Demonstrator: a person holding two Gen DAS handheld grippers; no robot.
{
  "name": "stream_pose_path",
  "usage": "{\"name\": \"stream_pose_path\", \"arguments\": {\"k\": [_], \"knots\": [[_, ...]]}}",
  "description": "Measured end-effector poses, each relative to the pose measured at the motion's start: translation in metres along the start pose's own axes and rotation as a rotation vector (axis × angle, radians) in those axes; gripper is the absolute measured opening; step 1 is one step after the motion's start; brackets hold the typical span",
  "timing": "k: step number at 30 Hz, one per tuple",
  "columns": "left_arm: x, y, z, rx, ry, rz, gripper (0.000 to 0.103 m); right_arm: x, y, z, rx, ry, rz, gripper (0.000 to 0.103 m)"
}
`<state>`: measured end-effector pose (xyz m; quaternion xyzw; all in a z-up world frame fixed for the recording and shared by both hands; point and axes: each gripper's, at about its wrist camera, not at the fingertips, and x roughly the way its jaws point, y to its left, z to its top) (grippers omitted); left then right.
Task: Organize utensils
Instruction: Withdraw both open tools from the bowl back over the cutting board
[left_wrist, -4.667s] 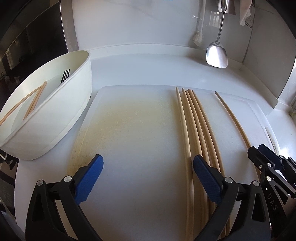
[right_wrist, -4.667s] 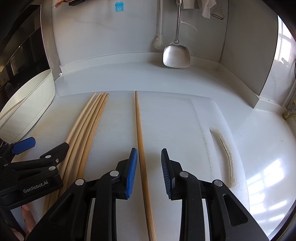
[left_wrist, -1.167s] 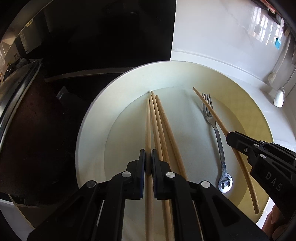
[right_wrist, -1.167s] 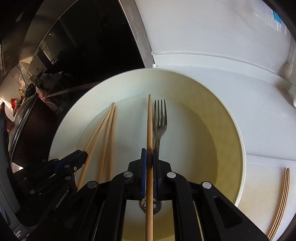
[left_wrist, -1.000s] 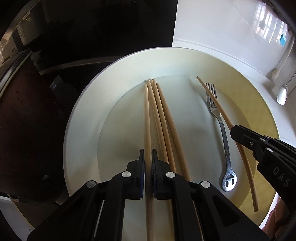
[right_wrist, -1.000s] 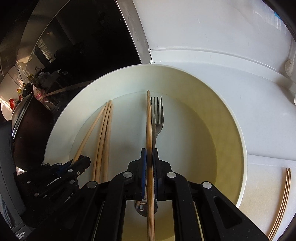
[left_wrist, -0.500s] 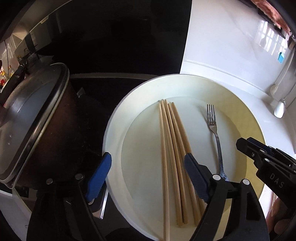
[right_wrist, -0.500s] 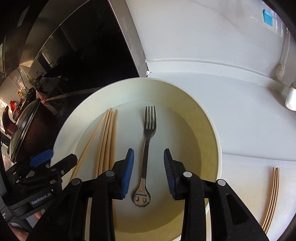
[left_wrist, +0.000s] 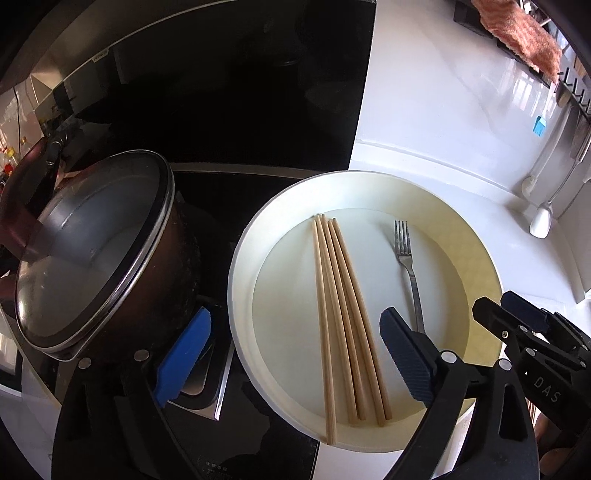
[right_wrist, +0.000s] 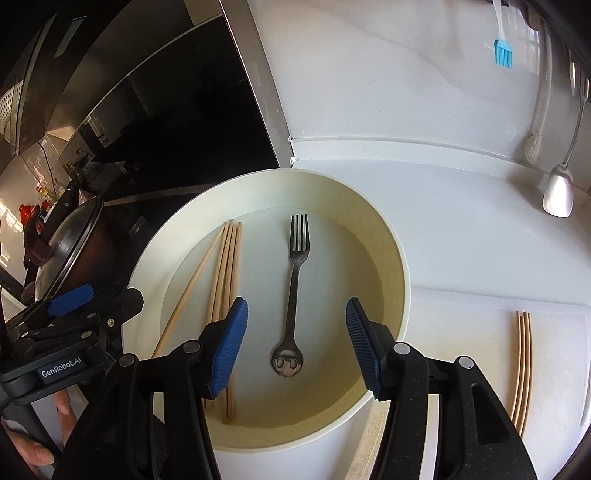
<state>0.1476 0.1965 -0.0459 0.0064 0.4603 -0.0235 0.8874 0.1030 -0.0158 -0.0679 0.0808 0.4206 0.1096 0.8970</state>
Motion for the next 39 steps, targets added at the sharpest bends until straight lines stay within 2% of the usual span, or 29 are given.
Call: {"name": "stream_pose_path", "arguments": {"k": [8,16,20,25,30,35,39], "knots": [[-0.018,-0.003,-0.011,0.039,-0.004,-0.030,0.095,-0.025,0.002,-0.016,0.048,-0.020,-0.045,0.066],[-0.027,-0.016,-0.030,0.089,0.001,-0.102,0.096,-0.049,-0.013,-0.052,0.126,-0.009,-0.129,0.067],[-0.026,-0.036,-0.035,0.159,0.000,-0.093,0.096,-0.066,-0.036,-0.075,0.178,-0.002,-0.184,0.067],[-0.031,-0.064,-0.036,0.179,-0.019,-0.147,0.097,-0.090,-0.079,-0.108,0.264,0.001,-0.257,0.067],[-0.039,-0.109,-0.046,0.216,-0.042,-0.179,0.097,-0.116,-0.125,-0.137,0.341,-0.006,-0.312,0.067],[-0.047,-0.158,-0.064,0.228,-0.043,-0.184,0.097,-0.142,-0.173,-0.162,0.352,-0.027,-0.339,0.067],[-0.054,-0.198,-0.086,0.203,-0.038,-0.147,0.097,-0.156,-0.208,-0.176,0.302,-0.053,-0.312,0.068]]}}
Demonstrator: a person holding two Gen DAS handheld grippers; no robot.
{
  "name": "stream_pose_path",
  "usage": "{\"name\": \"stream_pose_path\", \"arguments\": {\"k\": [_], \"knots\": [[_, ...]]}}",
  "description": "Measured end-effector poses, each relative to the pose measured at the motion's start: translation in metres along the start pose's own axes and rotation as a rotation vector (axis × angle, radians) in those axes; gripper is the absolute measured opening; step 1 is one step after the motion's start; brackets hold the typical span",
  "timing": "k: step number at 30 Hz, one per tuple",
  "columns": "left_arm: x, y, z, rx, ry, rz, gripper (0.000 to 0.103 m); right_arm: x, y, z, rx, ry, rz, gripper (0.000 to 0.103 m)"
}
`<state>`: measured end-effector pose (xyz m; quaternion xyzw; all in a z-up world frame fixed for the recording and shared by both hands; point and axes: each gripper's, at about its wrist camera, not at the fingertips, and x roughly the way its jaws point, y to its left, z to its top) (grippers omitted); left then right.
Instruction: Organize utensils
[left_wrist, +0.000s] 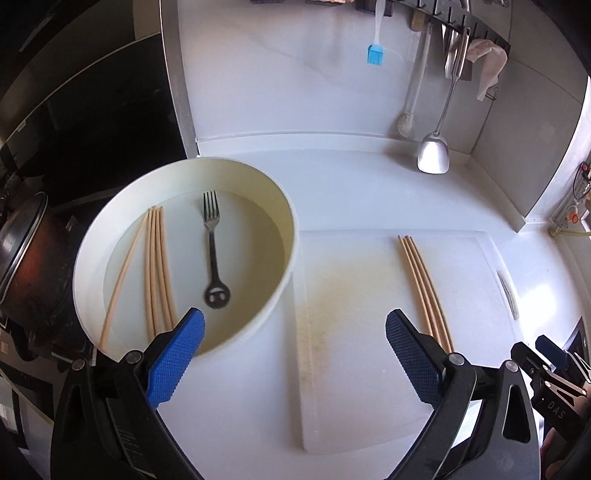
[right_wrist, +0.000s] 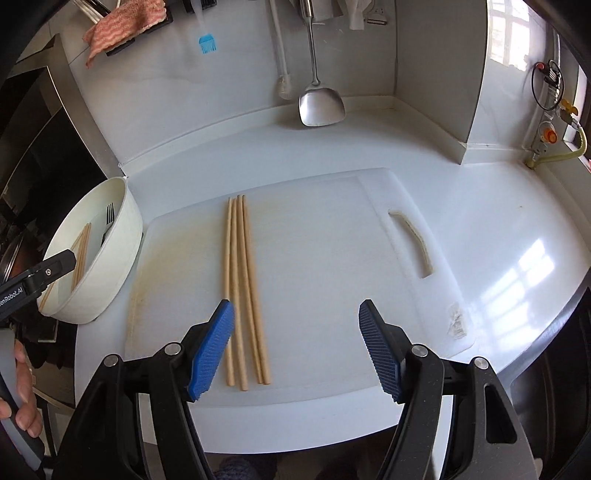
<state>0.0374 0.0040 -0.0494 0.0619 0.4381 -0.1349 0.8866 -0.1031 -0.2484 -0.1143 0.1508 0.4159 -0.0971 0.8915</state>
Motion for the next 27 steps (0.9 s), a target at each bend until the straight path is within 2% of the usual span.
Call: {"name": "stream_pose_path", "arguments": {"k": [1,4,6,9,13,16,19,27], "knots": [[0.001,-0.009,-0.004,-0.018,0.017,0.021,0.097,0.002,-0.009,0.000,-0.016,0.009,0.009,0.068],[0.001,-0.034,-0.019,-0.091,0.053,0.008,0.097,0.007,-0.030,0.004,-0.048,0.014,0.068,0.068],[0.002,-0.047,-0.028,-0.113,0.065,0.041,0.097,0.014,-0.039,0.005,-0.078,0.020,0.093,0.069],[-0.004,-0.060,-0.039,-0.141,0.065,0.083,0.097,0.027,-0.045,0.007,-0.113,0.056,0.136,0.069],[-0.012,-0.062,-0.048,-0.154,0.059,0.124,0.097,0.036,-0.040,0.011,-0.139,0.060,0.176,0.069],[-0.014,-0.057,-0.052,-0.154,0.045,0.142,0.097,0.043,-0.033,0.014,-0.136,0.047,0.185,0.069],[-0.011,-0.054,-0.053,-0.140,0.010,0.190,0.097,0.049,-0.026,0.018,-0.125,0.018,0.166,0.069],[0.003,-0.045,-0.054,-0.170,-0.022,0.153,0.097,0.070,-0.008,0.020,-0.144,-0.007,0.139,0.069]]}}
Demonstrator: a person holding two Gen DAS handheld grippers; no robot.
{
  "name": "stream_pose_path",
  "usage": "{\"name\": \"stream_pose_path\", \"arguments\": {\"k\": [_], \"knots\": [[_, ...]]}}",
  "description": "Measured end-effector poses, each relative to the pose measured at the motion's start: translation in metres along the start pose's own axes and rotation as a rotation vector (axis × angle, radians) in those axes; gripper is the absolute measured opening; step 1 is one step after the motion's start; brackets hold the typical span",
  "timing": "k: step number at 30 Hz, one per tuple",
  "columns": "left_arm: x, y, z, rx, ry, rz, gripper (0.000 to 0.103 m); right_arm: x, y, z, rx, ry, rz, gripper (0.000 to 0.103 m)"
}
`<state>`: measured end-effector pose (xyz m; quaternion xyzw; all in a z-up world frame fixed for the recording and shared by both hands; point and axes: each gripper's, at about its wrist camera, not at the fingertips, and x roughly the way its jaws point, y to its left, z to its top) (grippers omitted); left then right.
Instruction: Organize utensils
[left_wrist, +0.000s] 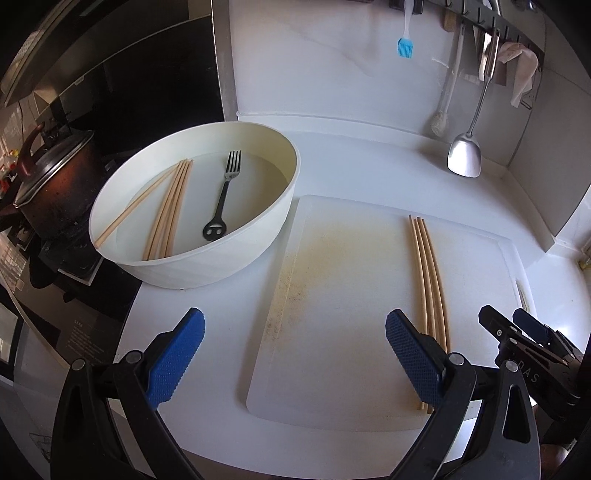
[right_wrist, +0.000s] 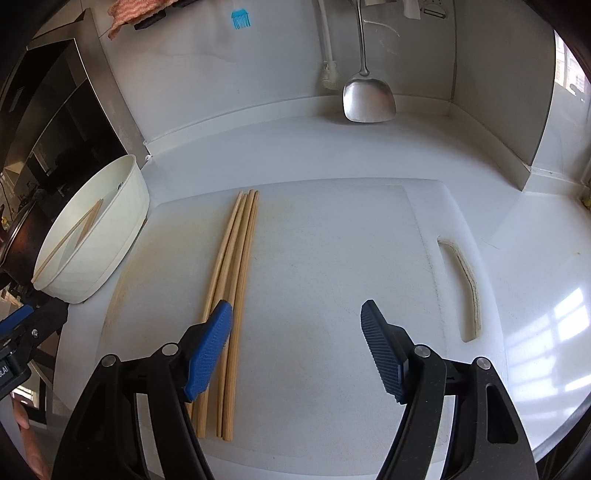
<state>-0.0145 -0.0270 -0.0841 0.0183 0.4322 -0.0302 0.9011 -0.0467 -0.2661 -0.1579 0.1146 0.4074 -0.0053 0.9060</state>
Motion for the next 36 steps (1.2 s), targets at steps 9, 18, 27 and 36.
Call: {"name": "stream_pose_path", "arguments": {"k": [9,18,27,36], "knots": [[0.017,0.000,-0.003,0.008,0.031,-0.003,0.097,0.023,0.007,-0.003,-0.013,0.036,-0.020,0.069],[0.025,0.002,-0.005,0.002,0.051,-0.011,0.097,0.028,0.011,-0.004,-0.034,0.049,-0.044,0.069],[0.027,-0.001,-0.007,0.002,0.057,-0.012,0.097,0.032,0.012,-0.004,-0.060,0.044,-0.068,0.069],[0.029,0.000,-0.008,-0.001,0.065,-0.017,0.097,0.037,0.021,-0.001,-0.115,0.034,-0.106,0.069]]}}
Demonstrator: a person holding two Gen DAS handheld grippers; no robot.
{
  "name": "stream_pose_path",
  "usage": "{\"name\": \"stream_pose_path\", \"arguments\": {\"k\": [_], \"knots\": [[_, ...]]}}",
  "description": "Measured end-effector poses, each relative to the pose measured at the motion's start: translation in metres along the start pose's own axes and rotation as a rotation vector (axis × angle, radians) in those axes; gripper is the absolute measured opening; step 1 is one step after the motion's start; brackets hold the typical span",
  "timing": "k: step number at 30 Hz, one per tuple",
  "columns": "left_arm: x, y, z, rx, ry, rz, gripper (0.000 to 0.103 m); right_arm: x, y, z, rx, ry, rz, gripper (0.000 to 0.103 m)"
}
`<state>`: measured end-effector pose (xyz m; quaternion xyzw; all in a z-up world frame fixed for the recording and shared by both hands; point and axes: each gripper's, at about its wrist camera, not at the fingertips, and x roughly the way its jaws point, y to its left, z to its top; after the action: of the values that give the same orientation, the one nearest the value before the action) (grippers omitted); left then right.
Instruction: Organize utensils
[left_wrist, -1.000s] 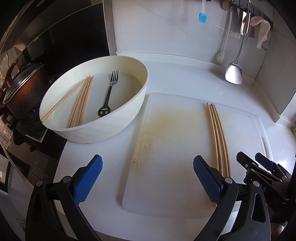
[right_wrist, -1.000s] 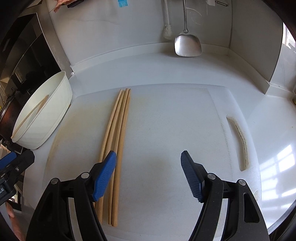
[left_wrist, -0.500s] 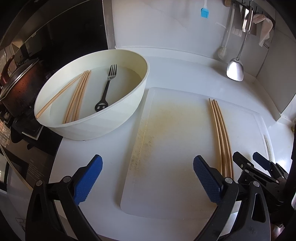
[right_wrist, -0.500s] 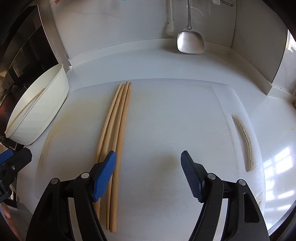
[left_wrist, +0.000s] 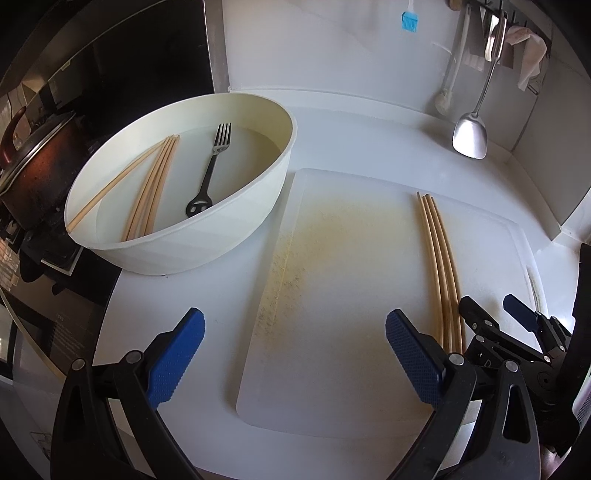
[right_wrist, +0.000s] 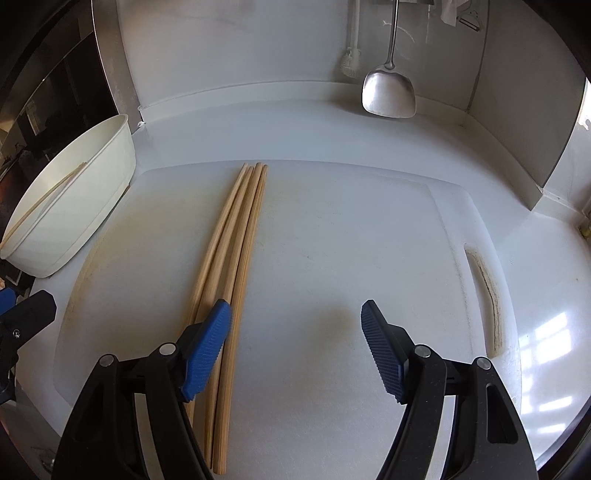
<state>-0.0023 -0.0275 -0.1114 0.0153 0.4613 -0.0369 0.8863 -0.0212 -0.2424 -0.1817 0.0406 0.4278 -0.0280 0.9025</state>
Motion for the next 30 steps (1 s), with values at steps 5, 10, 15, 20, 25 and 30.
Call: {"name": "stream_pose_path", "arguments": {"k": [5,10,15,20,25,30], "knots": [[0.001,-0.002,-0.001,0.002,0.005,0.003,0.097,0.002,0.002,0.000,-0.012,-0.011,-0.015,0.072],[0.003,-0.004,-0.001,0.010,0.008,0.004,0.097,0.006,0.004,-0.001,-0.027,-0.025,-0.038,0.073],[0.008,-0.012,-0.002,0.017,-0.005,-0.009,0.097,0.009,-0.002,-0.001,-0.015,-0.054,-0.028,0.073],[0.021,-0.028,-0.004,0.025,-0.020,-0.045,0.097,0.010,-0.015,-0.002,0.020,-0.079,-0.032,0.072],[0.032,-0.048,-0.004,0.056,-0.032,-0.075,0.097,0.007,-0.022,-0.006,0.026,-0.104,-0.029,0.066],[0.045,-0.057,-0.006,0.065,-0.028,-0.092,0.097,0.005,-0.028,-0.011,0.033,-0.131,-0.036,0.066]]}}
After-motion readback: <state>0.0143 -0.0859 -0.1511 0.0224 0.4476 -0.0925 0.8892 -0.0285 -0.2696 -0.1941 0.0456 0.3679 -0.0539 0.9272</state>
